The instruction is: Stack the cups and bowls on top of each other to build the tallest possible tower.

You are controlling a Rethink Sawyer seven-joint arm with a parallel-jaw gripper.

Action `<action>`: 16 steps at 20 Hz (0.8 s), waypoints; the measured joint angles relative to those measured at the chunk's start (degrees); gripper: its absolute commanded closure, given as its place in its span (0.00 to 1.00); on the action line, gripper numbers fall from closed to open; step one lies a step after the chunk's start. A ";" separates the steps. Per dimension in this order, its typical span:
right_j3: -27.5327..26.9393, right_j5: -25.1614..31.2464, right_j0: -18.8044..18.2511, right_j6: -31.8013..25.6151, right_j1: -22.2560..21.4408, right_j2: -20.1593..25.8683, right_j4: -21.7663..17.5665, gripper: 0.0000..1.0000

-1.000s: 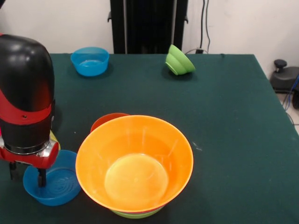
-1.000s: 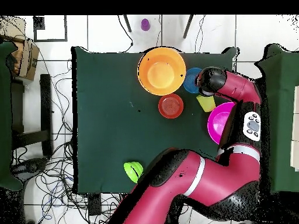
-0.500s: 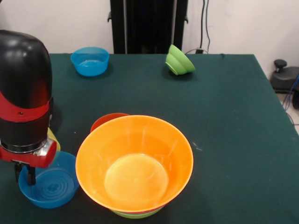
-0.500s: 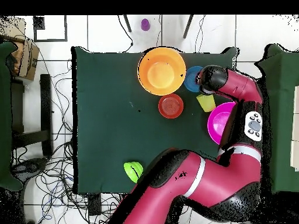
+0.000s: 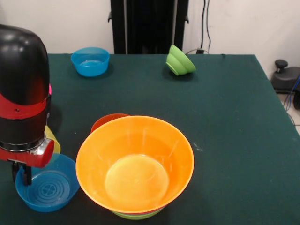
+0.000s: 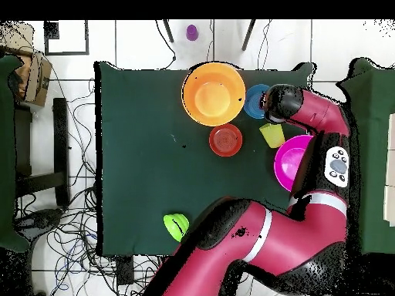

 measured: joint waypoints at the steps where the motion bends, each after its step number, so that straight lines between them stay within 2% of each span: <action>1: 0.00 -0.01 0.00 0.00 -0.02 0.00 0.00 1.00; 7: 0.71 -0.01 0.01 0.00 -1.12 0.02 -0.02 1.00; 11: 3.87 0.05 -0.01 0.00 -4.20 -0.01 -0.01 1.00; 16: 9.57 1.82 -0.03 0.00 -10.99 -0.07 0.05 1.00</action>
